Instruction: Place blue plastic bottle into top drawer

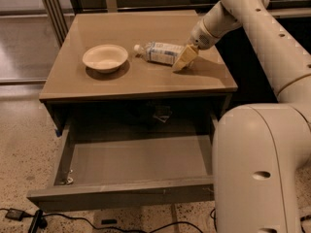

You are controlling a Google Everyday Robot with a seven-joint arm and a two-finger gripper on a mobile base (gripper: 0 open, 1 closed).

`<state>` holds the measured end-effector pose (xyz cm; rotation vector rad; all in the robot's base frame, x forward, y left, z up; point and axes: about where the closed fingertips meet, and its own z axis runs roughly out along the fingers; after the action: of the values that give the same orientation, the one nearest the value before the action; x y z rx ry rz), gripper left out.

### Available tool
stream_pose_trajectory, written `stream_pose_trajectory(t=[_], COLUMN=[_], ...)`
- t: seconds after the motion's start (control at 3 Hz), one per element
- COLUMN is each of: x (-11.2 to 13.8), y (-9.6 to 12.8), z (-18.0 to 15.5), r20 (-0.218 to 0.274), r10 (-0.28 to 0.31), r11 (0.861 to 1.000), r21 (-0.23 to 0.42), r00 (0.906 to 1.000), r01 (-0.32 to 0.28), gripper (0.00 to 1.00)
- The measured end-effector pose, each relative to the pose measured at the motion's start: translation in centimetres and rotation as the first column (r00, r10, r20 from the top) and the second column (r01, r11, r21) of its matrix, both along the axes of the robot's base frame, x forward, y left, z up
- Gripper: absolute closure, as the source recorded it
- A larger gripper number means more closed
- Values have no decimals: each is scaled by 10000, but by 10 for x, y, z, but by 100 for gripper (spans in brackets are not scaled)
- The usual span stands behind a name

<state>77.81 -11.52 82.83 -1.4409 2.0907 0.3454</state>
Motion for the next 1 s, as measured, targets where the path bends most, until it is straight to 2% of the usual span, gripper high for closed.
stream_pose_trajectory(t=[1.0], x=[0], y=[0], z=[0], r20=[-1], r10=[1], r11=[10000], r21=[0], r00=[10000], r01=[-1], gripper=[96])
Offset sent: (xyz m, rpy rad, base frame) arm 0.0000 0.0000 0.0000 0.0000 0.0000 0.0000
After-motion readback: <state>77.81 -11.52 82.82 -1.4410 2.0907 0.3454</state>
